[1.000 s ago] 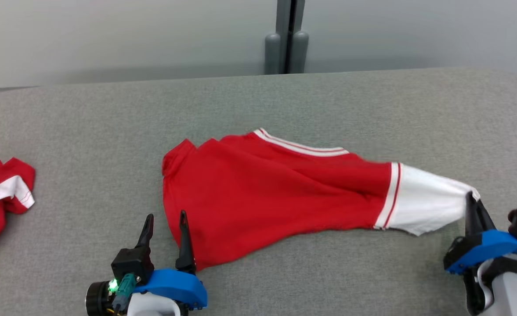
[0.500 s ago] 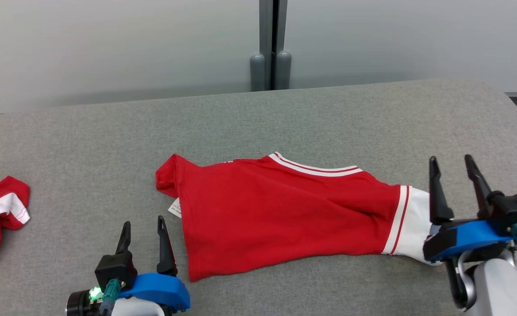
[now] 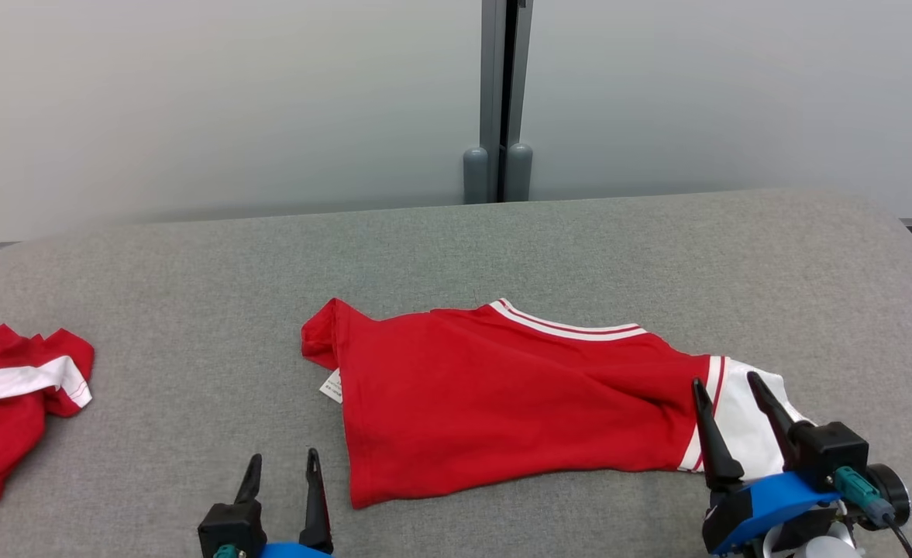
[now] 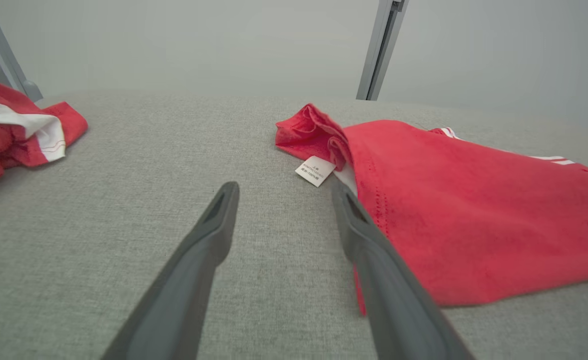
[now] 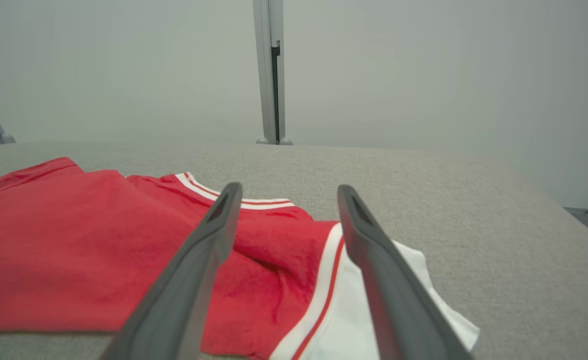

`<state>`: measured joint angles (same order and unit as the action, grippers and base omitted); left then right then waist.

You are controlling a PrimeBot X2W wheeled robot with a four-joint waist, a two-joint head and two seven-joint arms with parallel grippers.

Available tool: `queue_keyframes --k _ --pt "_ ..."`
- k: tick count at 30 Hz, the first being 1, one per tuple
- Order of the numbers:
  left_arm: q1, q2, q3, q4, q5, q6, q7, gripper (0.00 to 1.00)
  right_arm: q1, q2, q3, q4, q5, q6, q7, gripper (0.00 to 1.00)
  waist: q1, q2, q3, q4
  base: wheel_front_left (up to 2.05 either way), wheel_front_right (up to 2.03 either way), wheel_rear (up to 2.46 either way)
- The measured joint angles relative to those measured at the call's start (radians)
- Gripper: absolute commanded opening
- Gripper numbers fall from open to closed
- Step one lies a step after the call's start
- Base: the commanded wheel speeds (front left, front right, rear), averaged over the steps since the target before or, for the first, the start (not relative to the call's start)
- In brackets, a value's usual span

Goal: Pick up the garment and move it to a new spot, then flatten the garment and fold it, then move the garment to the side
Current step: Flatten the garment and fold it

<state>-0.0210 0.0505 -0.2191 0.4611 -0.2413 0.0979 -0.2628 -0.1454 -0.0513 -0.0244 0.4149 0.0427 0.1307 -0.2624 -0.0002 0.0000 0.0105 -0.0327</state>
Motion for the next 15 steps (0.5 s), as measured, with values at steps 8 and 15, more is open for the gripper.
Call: queue_keyframes --k 8,15 --pt "0.014 0.0 -0.054 0.012 -0.033 -0.035 0.0 1.0 0.005 0.0 0.0 0.015 0.009 0.0 0.0 1.0 0.0002 0.0 0.007 -0.01 0.0 0.0 0.0" --pt "0.02 -0.001 -0.125 0.085 -0.086 -0.082 0.0 1.0 -0.015 0.001 -0.02 0.012 0.012 0.0 0.0 1.0 0.0002 0.0 0.047 -0.036 0.0 0.0 0.0"
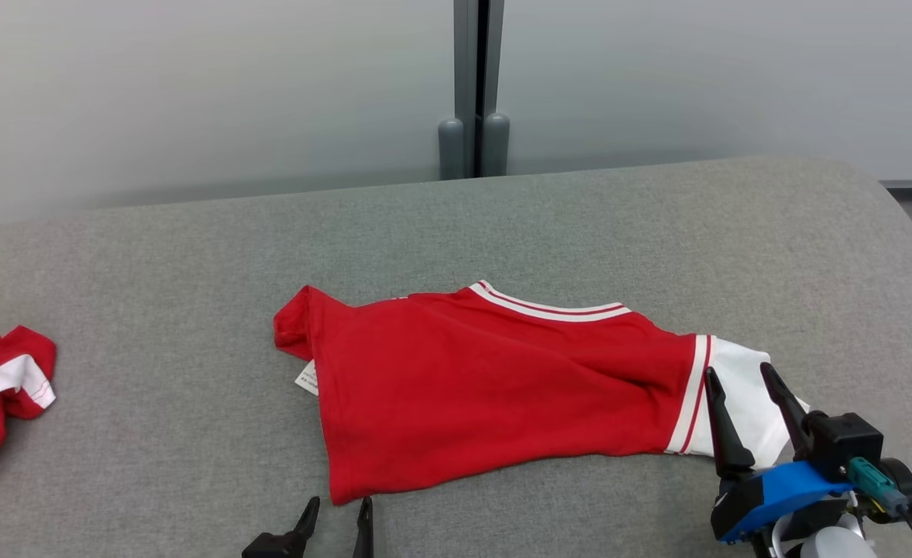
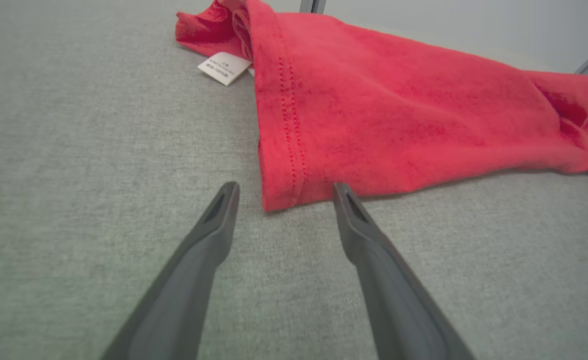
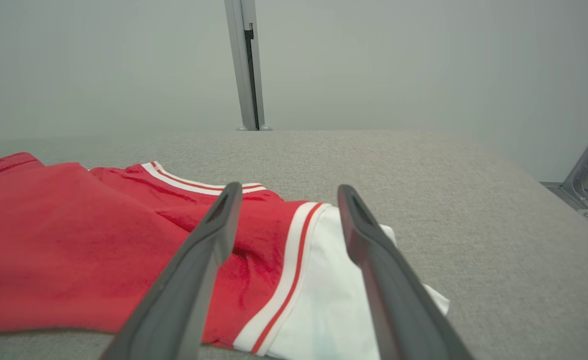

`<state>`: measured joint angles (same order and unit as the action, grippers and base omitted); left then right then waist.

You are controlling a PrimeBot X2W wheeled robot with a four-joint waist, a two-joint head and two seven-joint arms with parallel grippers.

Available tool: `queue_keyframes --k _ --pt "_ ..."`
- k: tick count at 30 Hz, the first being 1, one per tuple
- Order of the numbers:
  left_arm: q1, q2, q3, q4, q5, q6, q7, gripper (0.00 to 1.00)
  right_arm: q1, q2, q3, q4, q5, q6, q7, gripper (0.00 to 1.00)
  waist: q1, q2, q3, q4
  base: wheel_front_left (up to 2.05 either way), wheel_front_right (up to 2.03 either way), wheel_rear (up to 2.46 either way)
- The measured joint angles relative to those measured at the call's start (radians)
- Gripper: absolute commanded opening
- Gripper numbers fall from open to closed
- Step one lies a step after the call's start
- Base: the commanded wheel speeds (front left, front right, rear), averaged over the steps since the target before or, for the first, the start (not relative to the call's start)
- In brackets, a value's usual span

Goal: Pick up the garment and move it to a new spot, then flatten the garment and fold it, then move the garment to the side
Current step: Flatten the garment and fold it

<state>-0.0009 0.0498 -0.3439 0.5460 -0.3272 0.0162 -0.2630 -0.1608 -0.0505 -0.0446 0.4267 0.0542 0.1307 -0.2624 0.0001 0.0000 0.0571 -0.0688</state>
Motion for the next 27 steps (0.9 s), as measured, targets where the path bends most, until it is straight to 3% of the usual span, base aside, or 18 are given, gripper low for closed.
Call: queue_keyframes --k 12,13,15,16,18,27 --pt "-0.056 0.0 -0.026 0.063 -0.041 -0.008 0.0 0.99 -0.022 -0.037 -0.118 0.052 -0.021 0.0 0.0 1.0 0.0 0.0 0.055 -0.031 0.0 0.0 0.0" --pt "-0.059 0.0 -0.026 0.065 -0.041 -0.008 0.0 0.87 -0.025 -0.042 -0.128 0.065 -0.025 0.0 0.0 1.0 0.0 0.0 0.057 -0.031 0.0 0.0 0.0" --pt "-0.065 0.001 -0.025 0.064 -0.039 -0.009 0.0 0.43 -0.037 -0.053 -0.15 0.095 -0.031 0.0 0.0 1.0 0.0 0.0 0.063 -0.031 0.0 0.0 0.0" --pt "-0.066 0.001 -0.024 0.064 -0.038 -0.01 0.0 0.41 -0.044 -0.058 -0.16 0.109 -0.035 0.0 0.0 1.0 0.0 0.0 0.068 -0.031 0.0 0.0 0.0" --pt "-0.067 0.001 -0.022 0.057 -0.035 -0.014 -0.001 0.0 -0.059 -0.066 -0.179 0.148 -0.039 0.0 0.0 1.0 0.0 0.0 0.075 -0.029 0.0 0.0 0.0" --pt "-0.084 0.0 -0.026 0.056 -0.016 -0.026 -0.003 0.0 -0.153 -0.115 -0.224 0.336 -0.071 0.0 0.0 1.0 0.0 0.0 0.111 -0.01 0.0 0.0 0.0"
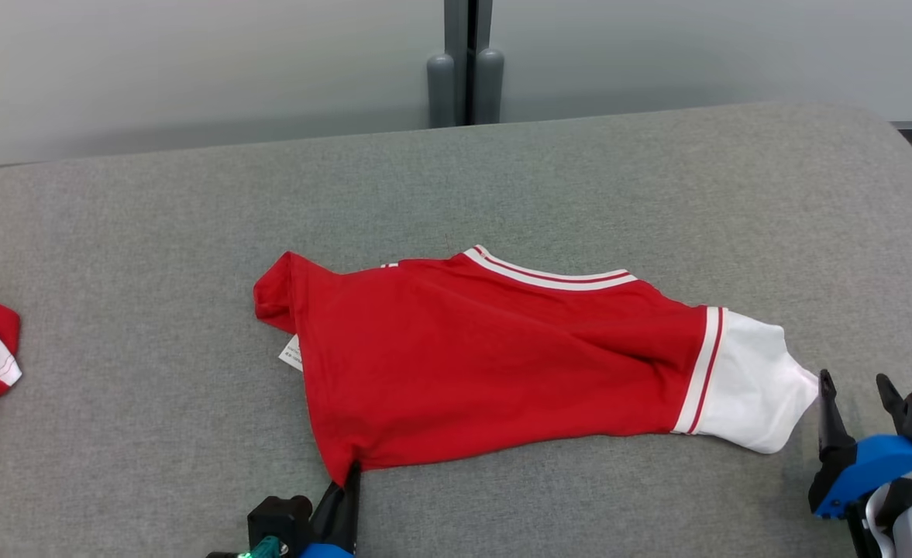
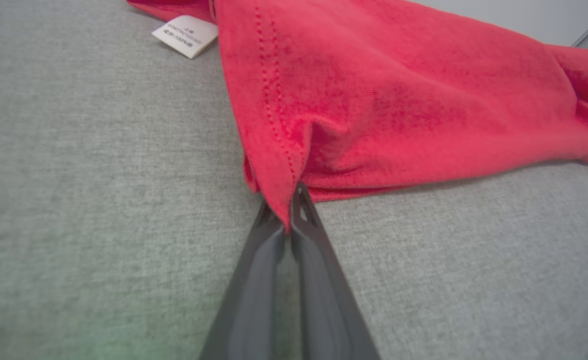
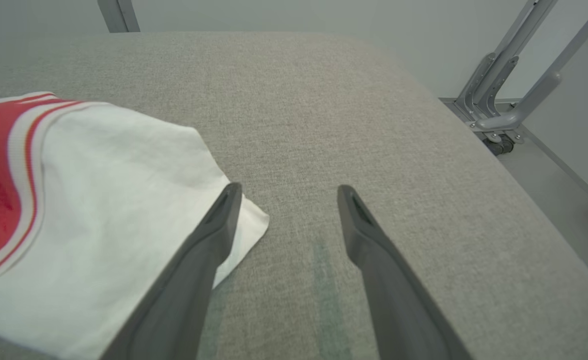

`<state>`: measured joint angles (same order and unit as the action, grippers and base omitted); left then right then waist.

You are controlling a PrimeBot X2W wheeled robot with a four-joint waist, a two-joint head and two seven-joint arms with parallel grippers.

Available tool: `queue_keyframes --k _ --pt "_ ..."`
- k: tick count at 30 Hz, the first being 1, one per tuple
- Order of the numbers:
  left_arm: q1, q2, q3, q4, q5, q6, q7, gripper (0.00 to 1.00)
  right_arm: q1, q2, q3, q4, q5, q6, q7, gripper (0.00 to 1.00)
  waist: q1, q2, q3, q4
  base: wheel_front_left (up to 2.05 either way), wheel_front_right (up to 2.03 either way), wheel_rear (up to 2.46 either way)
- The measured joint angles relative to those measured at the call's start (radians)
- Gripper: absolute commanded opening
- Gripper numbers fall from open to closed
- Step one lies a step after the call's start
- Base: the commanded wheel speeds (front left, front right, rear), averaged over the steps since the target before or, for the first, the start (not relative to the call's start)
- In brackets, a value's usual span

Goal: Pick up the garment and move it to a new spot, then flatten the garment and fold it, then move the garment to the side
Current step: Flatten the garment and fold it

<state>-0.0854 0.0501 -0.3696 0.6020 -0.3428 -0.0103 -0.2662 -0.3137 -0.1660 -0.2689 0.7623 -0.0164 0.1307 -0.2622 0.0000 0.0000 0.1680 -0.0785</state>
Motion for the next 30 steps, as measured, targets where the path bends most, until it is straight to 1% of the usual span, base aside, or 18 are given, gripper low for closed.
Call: queue_keyframes --k 3,7,10,11,12,13,17,21,25,30 --pt "-0.01 0.0 -0.002 0.001 0.003 -0.006 -0.001 0.0 -0.036 -0.006 -0.002 0.045 0.002 0.0 0.0 1.0 0.0 0.0 0.015 0.009 0.0 0.0 0.0" --pt "-0.025 -0.002 -0.007 -0.002 0.01 -0.008 -0.002 0.0 -0.072 -0.006 0.02 0.109 0.004 0.0 0.0 1.0 0.0001 0.0 0.033 0.02 0.0 0.0 0.0" --pt "-0.035 -0.003 -0.01 -0.002 0.014 -0.008 -0.003 0.0 -0.096 -0.006 0.028 0.19 0.012 0.0 -0.001 1.0 -0.0001 0.0 0.044 0.026 0.0 0.0 0.0" --pt "-0.04 -0.003 -0.012 -0.002 0.016 -0.008 -0.003 0.0 -0.105 -0.008 0.028 0.218 0.014 0.0 -0.005 0.89 0.0 0.0 0.047 0.028 0.0 0.0 0.0" --pt "-0.043 -0.003 -0.013 -0.001 0.016 -0.008 -0.003 0.0 -0.118 -0.008 0.031 0.239 0.022 0.0 -0.005 0.62 0.0 0.0 0.049 0.03 0.0 0.0 0.0" --pt "-0.044 -0.003 -0.015 0.0 0.015 -0.008 -0.003 0.0 -0.131 -0.009 0.033 0.252 0.03 0.0 -0.005 0.0 -0.0001 -0.0001 0.051 0.031 0.0 0.0 0.0" --pt "-0.047 -0.003 -0.014 -0.02 0.017 -0.008 -0.002 0.0 -0.142 -0.005 0.051 0.231 0.064 0.0 -0.003 0.0 0.0001 0.0001 0.053 0.034 0.0 0.0 0.0" --pt "-0.046 -0.001 0.01 -0.081 0.022 -0.003 0.002 0.0 -0.141 -0.001 0.083 0.123 0.135 0.0 -0.002 0.0 0.0001 0.0002 0.039 0.033 0.0 0.0 0.0" --pt "-0.064 0.0 0.07 -0.227 0.066 0.0 0.003 0.0 -0.139 0.005 0.101 -0.032 0.276 0.0 -0.002 0.0 0.0001 0.0003 0.011 0.039 0.0 0.0 0.0" --pt "-0.123 0.002 0.163 -0.383 0.124 -0.032 0.003 0.0 -0.169 0.002 0.141 -0.198 0.457 0.0 -0.002 0.0 -0.0001 0.0002 -0.04 0.039 0.0 0.0 0.0"
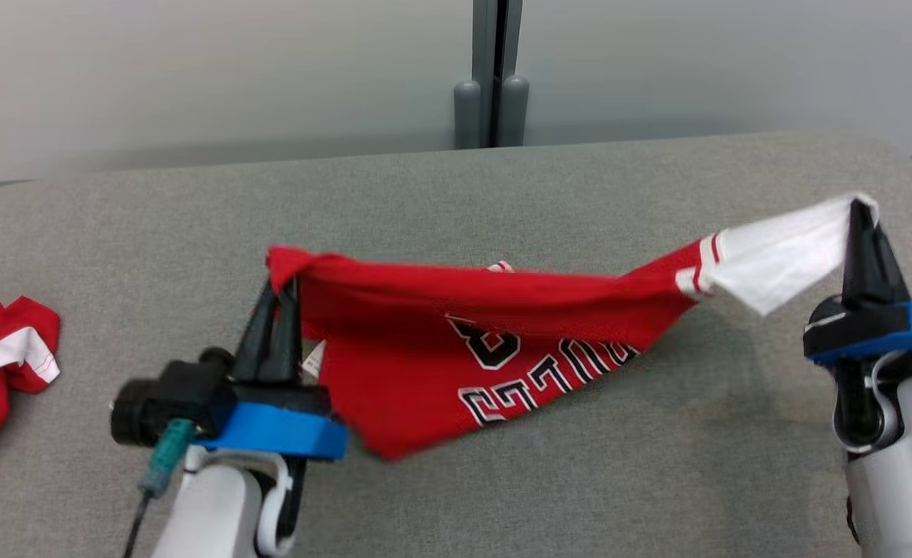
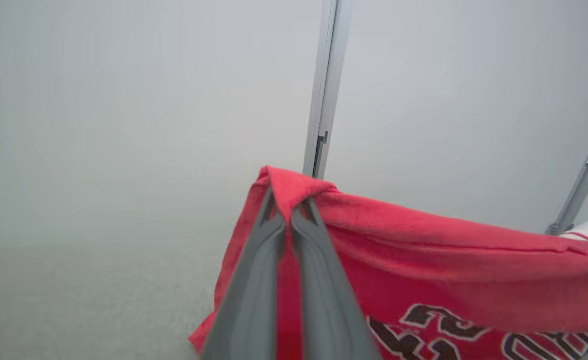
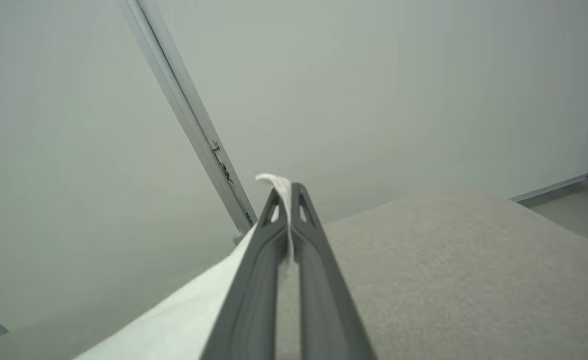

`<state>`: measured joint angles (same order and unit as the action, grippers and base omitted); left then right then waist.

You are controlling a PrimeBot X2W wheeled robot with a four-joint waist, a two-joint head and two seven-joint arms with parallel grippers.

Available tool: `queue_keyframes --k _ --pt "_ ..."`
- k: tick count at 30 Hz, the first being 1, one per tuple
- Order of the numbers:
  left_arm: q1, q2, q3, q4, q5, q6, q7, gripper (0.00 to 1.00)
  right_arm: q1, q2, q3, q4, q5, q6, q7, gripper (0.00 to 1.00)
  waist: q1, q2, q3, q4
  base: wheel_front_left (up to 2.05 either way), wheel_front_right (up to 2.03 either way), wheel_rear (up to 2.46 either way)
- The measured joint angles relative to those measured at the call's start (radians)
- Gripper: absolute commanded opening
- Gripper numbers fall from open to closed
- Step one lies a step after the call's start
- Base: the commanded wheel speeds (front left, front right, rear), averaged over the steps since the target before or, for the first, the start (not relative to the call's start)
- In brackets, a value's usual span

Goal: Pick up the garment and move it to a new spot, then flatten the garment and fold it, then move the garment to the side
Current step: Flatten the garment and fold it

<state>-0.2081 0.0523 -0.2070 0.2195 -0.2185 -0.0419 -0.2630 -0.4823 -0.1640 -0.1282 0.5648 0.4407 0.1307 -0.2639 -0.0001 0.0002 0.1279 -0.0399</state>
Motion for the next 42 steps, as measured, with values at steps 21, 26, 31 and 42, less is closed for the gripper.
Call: queue_keyframes --k 21,26,31,42 --pt "-0.597 0.082 0.093 0.052 0.116 -0.008 0.035 0.0 -0.445 -0.13 0.106 -0.178 0.118 0.0 0.052 0.0 0.0002 -0.0003 0.044 -0.068 0.0 0.0 0.0" --pt "-0.806 0.085 0.094 0.194 0.166 0.044 0.023 0.0 -0.698 -0.136 0.104 -0.045 0.004 0.0 0.02 0.0 0.0006 0.0 0.17 -0.083 0.0 0.0 0.0" --pt "-1.031 0.082 0.099 0.328 0.184 0.081 0.004 0.0 -0.911 -0.137 0.002 0.012 -0.117 0.0 0.004 0.0 0.0005 0.0001 0.263 -0.067 0.0 0.0 0.0" --pt "-1.012 0.048 0.142 0.36 0.139 0.121 0.0 0.0 -0.861 -0.095 -0.063 -0.054 -0.089 0.0 0.003 0.0 0.0004 0.0002 0.408 -0.054 0.0 0.0 0.0"
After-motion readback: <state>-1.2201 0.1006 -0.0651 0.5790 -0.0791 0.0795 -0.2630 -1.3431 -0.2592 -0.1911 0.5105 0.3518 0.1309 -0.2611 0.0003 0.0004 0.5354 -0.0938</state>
